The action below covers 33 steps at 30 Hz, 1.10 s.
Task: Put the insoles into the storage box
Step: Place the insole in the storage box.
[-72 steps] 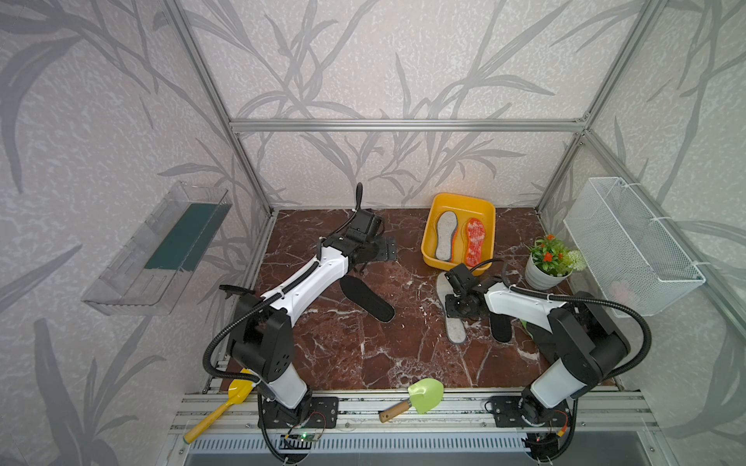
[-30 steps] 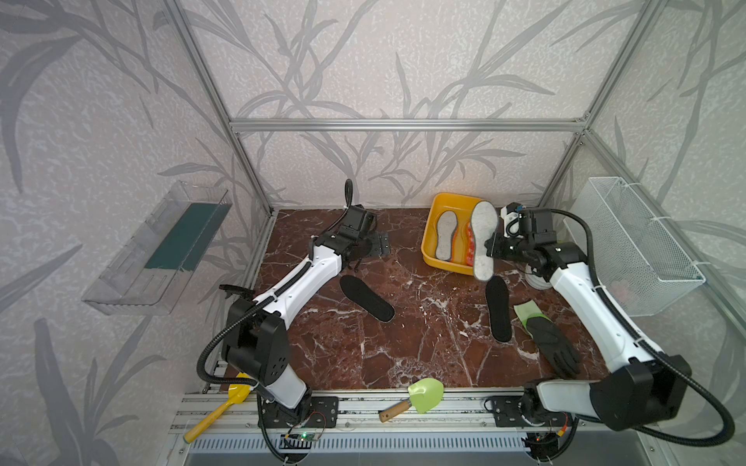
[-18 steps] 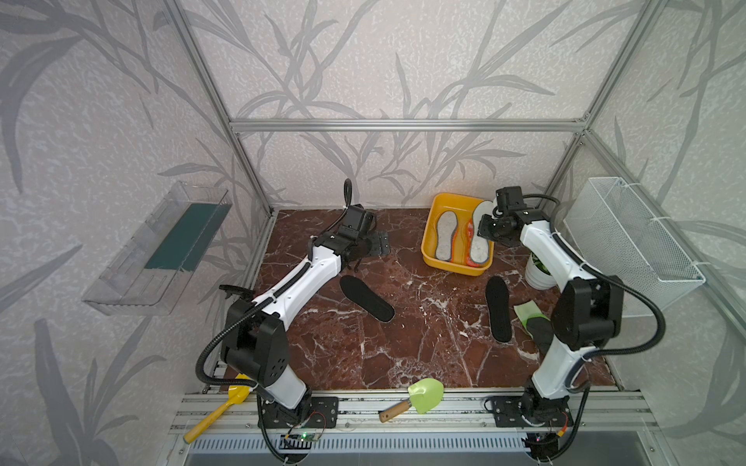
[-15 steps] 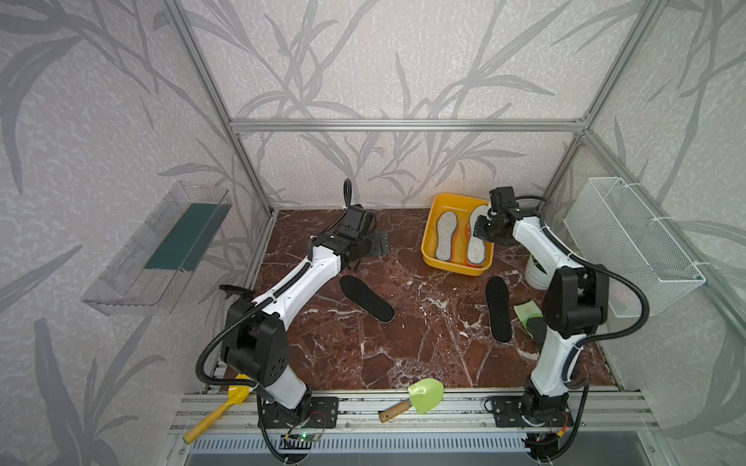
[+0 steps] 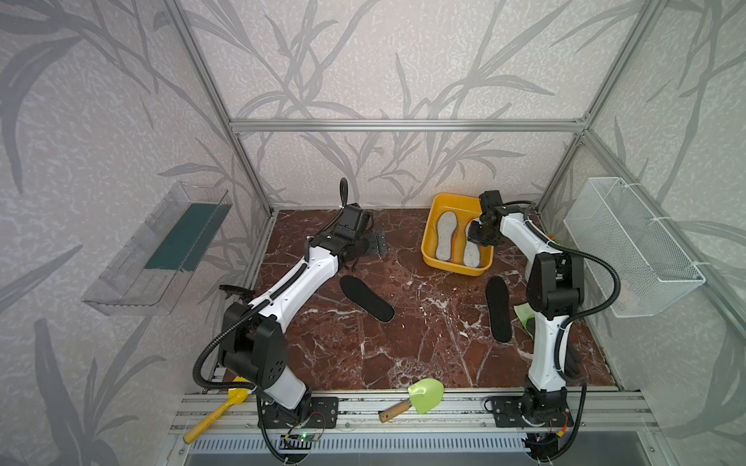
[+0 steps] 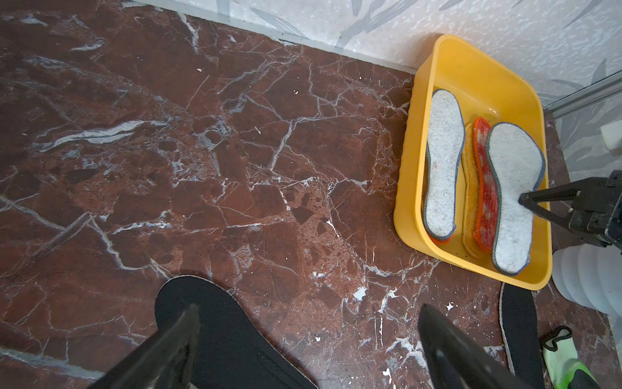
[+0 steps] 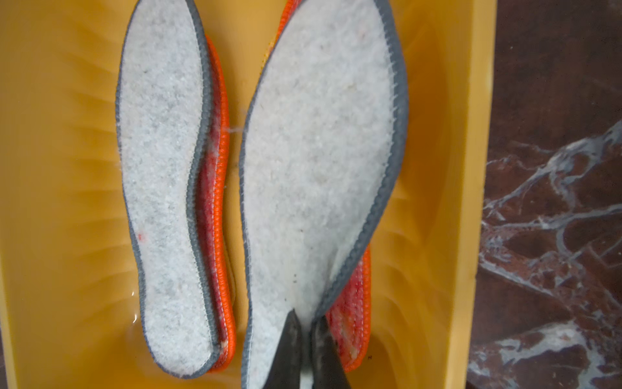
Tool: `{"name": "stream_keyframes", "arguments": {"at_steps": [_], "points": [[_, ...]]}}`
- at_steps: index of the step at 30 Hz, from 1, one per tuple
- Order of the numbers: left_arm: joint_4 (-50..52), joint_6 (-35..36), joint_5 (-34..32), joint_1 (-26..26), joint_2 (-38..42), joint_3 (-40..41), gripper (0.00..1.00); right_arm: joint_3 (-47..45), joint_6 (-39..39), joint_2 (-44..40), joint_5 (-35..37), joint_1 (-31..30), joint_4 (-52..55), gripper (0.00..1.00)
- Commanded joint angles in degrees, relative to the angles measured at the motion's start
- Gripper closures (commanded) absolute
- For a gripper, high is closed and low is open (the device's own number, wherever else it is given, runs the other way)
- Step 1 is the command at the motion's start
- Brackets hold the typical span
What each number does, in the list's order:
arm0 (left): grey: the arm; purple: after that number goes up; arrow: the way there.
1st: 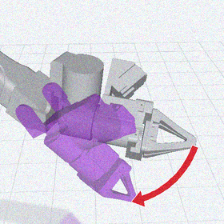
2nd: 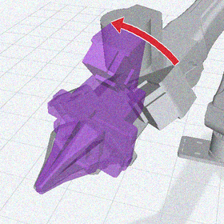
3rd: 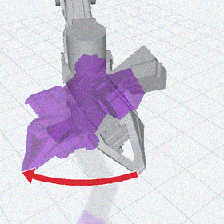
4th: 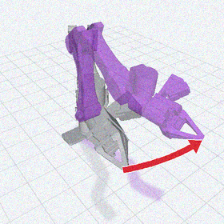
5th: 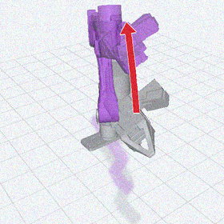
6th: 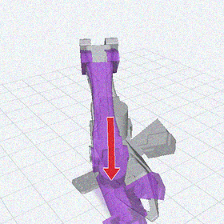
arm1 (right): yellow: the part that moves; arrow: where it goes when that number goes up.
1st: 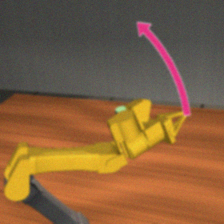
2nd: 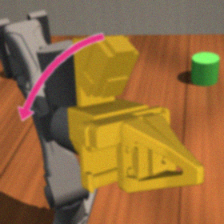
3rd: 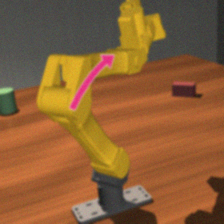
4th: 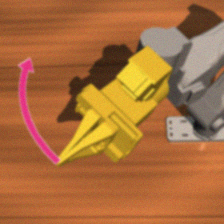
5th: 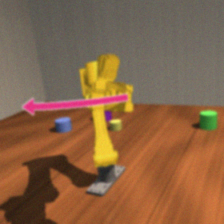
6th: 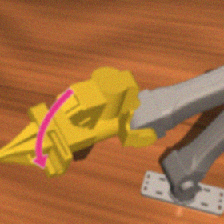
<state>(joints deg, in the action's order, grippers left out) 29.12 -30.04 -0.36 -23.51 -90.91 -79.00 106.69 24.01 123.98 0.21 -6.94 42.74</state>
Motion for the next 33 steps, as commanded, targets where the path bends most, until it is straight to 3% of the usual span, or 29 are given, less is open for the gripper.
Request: {"name": "stream_keyframes", "arguments": {"at_steps": [1,33], "points": [[0.2,-0.1,-0.5,0.4,2.0,1.0,0.01,2.0,0.5,1.0,0.9,0.4,1.7,1.0],[0.2,-0.3,-1.4,1.2,4.0,2.8,0.01,8.7,-2.9,6.2,1.2,1.4,4.3,0.99]]}}
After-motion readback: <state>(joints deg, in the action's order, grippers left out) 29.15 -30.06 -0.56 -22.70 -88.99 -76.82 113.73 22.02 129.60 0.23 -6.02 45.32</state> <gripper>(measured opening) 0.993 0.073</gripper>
